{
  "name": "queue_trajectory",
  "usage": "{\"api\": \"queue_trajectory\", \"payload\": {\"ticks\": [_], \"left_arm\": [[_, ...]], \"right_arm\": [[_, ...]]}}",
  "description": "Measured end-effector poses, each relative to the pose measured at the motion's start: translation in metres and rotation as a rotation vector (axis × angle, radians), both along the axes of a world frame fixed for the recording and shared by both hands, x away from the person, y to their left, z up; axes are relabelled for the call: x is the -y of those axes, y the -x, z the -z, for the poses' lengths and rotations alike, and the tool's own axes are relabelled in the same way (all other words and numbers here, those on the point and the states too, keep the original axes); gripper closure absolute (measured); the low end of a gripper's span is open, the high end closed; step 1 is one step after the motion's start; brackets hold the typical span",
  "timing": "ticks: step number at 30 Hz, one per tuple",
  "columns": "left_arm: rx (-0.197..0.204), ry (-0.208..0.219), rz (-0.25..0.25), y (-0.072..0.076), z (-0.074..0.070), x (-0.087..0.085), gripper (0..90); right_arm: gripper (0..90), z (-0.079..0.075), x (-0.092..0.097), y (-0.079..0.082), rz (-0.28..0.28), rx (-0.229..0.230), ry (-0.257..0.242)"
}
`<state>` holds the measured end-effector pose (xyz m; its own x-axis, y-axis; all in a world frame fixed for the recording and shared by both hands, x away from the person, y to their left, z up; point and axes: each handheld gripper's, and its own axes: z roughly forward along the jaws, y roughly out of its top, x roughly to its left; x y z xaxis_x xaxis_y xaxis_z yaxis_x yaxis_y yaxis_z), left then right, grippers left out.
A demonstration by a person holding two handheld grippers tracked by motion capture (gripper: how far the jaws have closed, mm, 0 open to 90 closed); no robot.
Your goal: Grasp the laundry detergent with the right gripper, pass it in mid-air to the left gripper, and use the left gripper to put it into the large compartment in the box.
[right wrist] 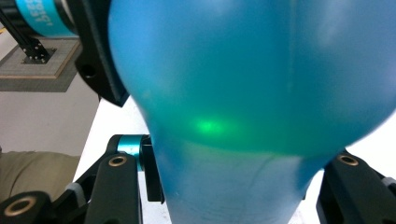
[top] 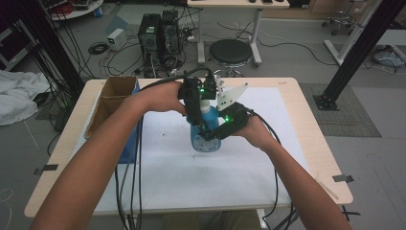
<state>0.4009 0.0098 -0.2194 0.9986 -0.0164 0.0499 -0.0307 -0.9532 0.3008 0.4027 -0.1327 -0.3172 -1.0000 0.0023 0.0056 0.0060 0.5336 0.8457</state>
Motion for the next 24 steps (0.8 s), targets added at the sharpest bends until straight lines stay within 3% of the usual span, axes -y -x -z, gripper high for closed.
{"api": "queue_trajectory", "payload": {"ticks": [24], "left_arm": [[0.005, 0.007, 0.028, 0.0028, -0.0013, 0.0017, 36.7]], "right_arm": [[45.5, -0.0002, -0.0001, 0.0009, -0.003, -0.001, -0.004]]}}
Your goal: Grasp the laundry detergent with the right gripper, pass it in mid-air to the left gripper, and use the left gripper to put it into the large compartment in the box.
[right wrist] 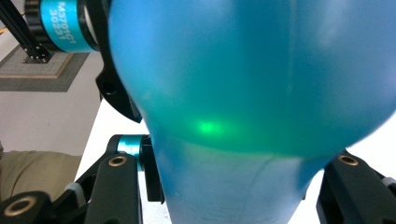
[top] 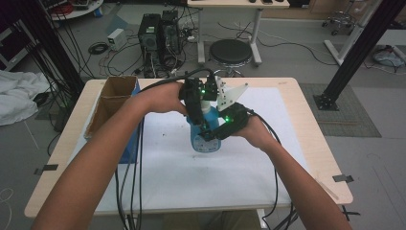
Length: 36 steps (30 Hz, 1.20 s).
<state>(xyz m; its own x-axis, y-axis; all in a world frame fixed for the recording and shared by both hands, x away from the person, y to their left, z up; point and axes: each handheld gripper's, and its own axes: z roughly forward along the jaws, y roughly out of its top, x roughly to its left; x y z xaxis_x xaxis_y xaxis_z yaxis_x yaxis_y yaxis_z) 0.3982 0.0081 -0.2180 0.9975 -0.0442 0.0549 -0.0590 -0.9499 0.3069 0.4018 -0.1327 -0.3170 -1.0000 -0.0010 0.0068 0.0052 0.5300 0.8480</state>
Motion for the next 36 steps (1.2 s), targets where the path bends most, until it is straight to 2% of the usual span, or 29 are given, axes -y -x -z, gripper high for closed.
{"api": "queue_trajectory", "payload": {"ticks": [12, 17, 19, 22, 25, 27, 30, 33, 36], "left_arm": [[0.017, 0.003, 0.006, 0.003, -0.001, 0.001, 38.0], [0.025, 0.01, 0.028, 0.007, -0.004, 0.002, 38.1], [0.026, 0.0, 0.034, 0.008, -0.004, 0.002, 38.1], [0.019, 0.001, 0.034, 0.011, -0.005, 0.001, 38.1], [0.024, -0.002, 0.032, 0.013, -0.007, 0.0, 38.1], [0.025, -0.001, 0.031, 0.013, -0.008, -0.002, 38.1], [0.02, 0.004, 0.019, 0.012, -0.009, -0.007, 38.1], [0.023, -0.002, 0.004, 0.011, -0.011, -0.01, 38.1], [0.021, -0.002, -0.012, 0.01, -0.011, -0.012, 38.0]], "right_arm": [[45.4, 0.0, 0.001, 0.001, 0.001, 0.003, -0.001], [43.9, -0.003, 0.003, 0.005, 0.003, 0.027, 0.001], [30.8, -0.006, 0.005, 0.007, 0.021, 0.049, 0.011], [21.9, -0.011, 0.014, 0.011, 0.032, 0.041, 0.025], [21.6, -0.009, 0.028, 0.012, 0.039, 0.016, 0.06], [11.8, -0.007, 0.041, 0.014, 0.071, -0.018, 0.071], [11.8, -0.007, 0.055, 0.018, 0.088, -0.027, 0.09], [11.8, -0.009, 0.065, 0.021, 0.166, -0.026, 0.136], [11.8, -0.012, 0.072, 0.021, 0.2, -0.037, 0.144]]}}
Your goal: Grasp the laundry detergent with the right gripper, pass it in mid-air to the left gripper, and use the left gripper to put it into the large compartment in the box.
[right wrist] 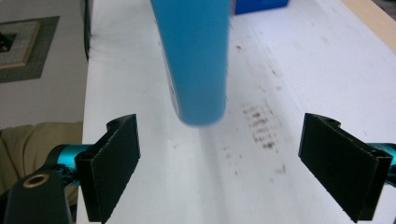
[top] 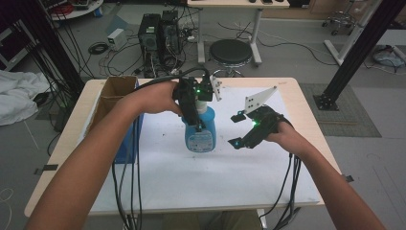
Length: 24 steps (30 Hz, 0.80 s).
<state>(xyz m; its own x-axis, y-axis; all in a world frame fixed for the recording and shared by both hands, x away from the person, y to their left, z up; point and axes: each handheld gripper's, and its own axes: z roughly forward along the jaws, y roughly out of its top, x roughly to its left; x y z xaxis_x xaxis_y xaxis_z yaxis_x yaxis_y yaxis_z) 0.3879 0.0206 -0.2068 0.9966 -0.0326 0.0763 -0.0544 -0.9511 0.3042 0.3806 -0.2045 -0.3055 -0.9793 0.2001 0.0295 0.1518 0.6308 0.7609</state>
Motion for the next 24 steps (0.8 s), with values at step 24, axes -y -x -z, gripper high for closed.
{"api": "queue_trajectory", "payload": {"ticks": [24], "left_arm": [[0.046, -0.037, -0.201, -0.009, -0.019, -0.035, 38.0]], "right_arm": [[0.8, -0.039, 0.077, 0.008, 0.17, -0.058, 0.351]]}}
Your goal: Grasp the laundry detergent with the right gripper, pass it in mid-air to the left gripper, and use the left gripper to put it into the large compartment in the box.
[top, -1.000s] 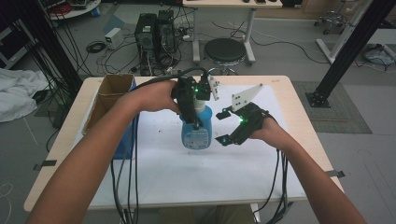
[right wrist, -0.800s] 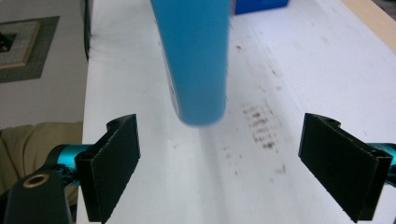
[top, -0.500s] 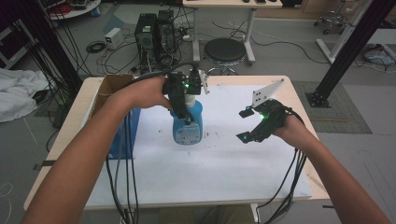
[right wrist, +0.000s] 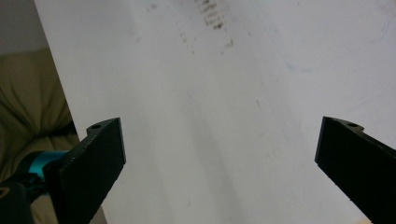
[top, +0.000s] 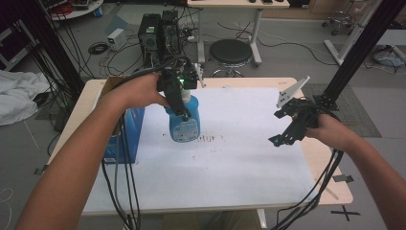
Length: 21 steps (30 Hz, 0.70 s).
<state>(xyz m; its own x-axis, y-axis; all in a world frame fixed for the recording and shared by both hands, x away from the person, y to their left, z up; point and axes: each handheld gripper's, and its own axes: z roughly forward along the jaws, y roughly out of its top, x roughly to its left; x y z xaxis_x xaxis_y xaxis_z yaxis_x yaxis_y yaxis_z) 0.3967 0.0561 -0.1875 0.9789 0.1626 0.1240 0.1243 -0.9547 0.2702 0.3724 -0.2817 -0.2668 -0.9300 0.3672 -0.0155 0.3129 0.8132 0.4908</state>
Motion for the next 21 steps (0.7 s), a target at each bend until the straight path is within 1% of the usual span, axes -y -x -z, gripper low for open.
{"api": "queue_trajectory", "payload": {"ticks": [2, 3, 4, 6, 10, 11, 12, 15, 18, 21], "left_arm": [[0.0, 0.002, -0.016, -0.001, -0.005, -0.003, 38.0], [0.0, 0.006, -0.03, -0.001, -0.008, -0.005, 38.0], [0.001, 0.002, -0.041, -0.002, -0.011, -0.007, 38.0], [0.009, 0.009, -0.063, -0.004, -0.016, -0.011, 38.0], [0.023, 0.026, -0.118, -0.007, -0.026, -0.022, 38.0], [0.023, 0.026, -0.118, -0.007, -0.026, -0.022, 37.9], [0.025, 0.028, -0.142, -0.008, -0.032, -0.029, 37.9], [0.034, 0.041, -0.18, -0.007, -0.04, -0.038, 38.0], [0.033, 0.038, -0.224, -0.008, -0.049, -0.049, 38.0], [0.037, 0.028, -0.259, -0.008, -0.058, -0.059, 38.0]], "right_arm": [[0.8, -0.001, 0.006, 0.002, 0.011, -0.001, 0.042], [0.8, -0.001, 0.009, 0.002, 0.017, -0.002, 0.055], [0.8, -0.001, 0.012, 0.003, 0.014, -0.005, 0.068], [0.8, -0.001, 0.016, 0.006, 0.011, -0.015, 0.083], [0.9, -0.003, 0.022, 0.01, -0.009, -0.022, 0.082], [0.9, -0.003, 0.022, 0.01, -0.009, -0.022, 0.082], [0.9, -0.003, 0.023, 0.011, -0.017, -0.027, 0.082], [0.9, -0.005, 0.026, 0.014, -0.02, -0.03, 0.102], [0.9, -0.008, 0.028, 0.015, -0.024, -0.017, 0.09], [0.9, -0.009, 0.028, 0.016, -0.025, -0.016, 0.09]]}}
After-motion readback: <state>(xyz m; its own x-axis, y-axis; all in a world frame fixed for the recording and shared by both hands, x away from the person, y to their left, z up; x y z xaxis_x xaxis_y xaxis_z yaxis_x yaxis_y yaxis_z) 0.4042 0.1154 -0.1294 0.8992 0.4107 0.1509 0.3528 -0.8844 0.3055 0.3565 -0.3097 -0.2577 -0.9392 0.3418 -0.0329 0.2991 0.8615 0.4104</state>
